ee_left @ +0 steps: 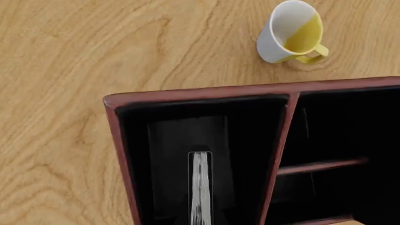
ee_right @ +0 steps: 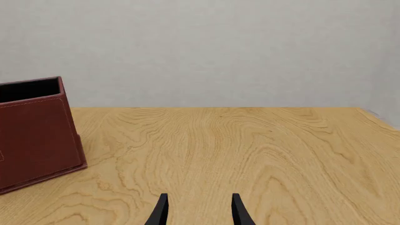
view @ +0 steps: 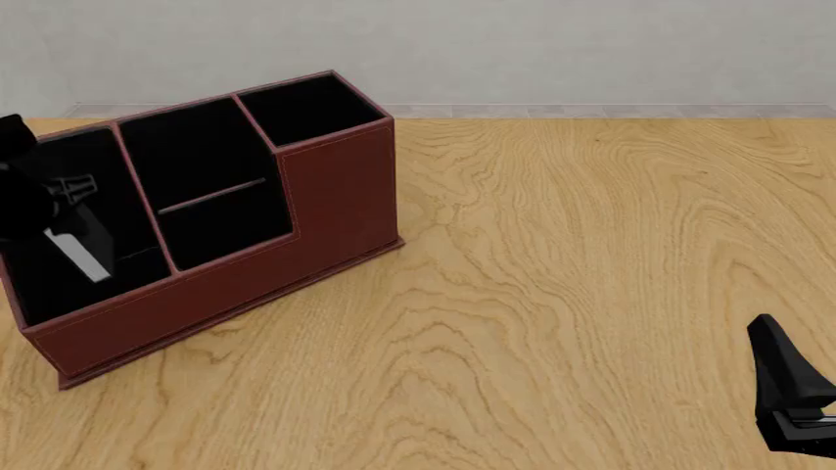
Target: Pick up the book and place it in the left compartment of the caddy.
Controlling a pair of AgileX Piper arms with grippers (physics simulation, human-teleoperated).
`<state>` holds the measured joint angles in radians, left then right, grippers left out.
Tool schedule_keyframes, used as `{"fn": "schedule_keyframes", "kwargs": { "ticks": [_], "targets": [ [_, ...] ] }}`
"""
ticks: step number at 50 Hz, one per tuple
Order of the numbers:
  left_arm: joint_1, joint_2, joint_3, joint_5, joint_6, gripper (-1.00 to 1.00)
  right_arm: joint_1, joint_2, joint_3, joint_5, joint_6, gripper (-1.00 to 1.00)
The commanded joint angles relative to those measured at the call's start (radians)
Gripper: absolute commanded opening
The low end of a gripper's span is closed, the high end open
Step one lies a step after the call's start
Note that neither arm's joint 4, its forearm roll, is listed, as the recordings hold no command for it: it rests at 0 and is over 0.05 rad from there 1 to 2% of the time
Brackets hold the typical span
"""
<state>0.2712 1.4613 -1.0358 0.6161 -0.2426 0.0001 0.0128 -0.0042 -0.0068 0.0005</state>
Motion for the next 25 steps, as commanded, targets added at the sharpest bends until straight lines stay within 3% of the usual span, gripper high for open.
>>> {"fn": "schedule_keyframes", "kwargs": {
  "ticks": [1,4,25],
  "targets": [
    [0.001,0.020,0.004,-0.030,0.018,-1.00,0.000,-0.003,0.001,0.002,0.000,1.00],
    [0.031,0.029,0.005,-0.038,0.059,-1.00,0.000,-0.003,0.001,0.002,0.000,1.00],
    [0.008,0.048,0.027,-0.069,0.035,-1.00,0.000,-0.003,0.001,0.002,0.000,1.00]
  ]
}}
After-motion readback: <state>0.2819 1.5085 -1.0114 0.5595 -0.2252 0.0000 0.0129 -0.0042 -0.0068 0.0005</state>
